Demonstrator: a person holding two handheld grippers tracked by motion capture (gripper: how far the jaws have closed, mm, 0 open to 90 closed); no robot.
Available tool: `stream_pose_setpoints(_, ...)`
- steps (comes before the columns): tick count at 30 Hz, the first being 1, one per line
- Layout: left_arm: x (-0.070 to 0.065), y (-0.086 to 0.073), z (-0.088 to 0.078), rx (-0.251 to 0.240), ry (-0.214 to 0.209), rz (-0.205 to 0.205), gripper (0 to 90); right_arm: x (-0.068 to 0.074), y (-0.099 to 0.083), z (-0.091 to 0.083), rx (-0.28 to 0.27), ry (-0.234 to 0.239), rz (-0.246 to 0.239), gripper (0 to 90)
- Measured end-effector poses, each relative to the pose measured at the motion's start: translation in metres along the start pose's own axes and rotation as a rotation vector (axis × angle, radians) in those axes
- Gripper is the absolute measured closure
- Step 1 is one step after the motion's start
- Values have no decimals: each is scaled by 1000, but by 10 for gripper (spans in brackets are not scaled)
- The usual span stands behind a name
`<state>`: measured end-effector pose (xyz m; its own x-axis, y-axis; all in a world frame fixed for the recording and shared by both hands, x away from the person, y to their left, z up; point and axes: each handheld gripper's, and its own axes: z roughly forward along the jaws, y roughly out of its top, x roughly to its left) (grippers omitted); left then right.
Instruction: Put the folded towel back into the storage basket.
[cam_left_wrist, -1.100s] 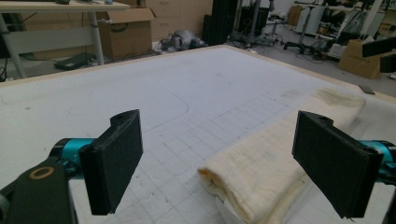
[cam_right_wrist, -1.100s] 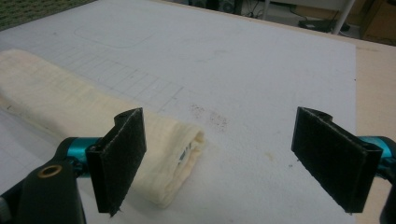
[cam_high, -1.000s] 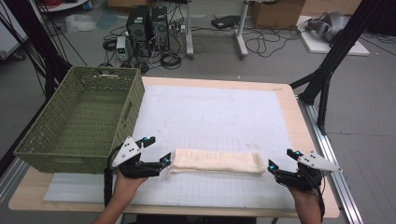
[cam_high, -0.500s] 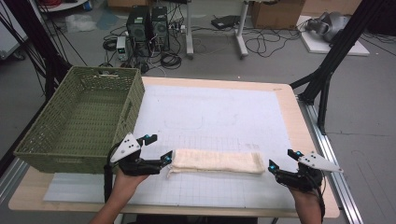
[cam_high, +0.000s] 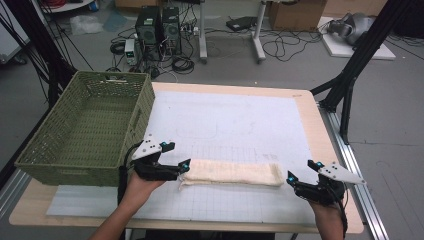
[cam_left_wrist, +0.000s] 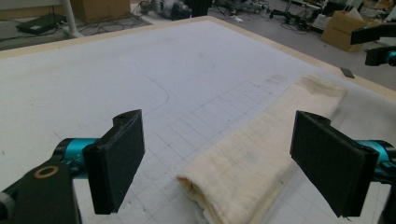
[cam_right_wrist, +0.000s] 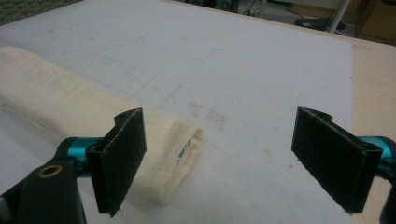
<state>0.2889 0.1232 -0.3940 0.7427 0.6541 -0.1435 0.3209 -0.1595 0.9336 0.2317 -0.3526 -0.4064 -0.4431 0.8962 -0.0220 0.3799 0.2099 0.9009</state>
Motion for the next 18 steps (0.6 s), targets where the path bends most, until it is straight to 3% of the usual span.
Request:
stream_pose_setpoints(11, -1, -3, 19, 67, -21, -40, 212, -1, -1, 0, 6, 1, 5, 165)
stream_pose_setpoints(18, 1, -4, 26, 116, 3, -52, 221, -2, -1, 0, 6, 1, 11, 165)
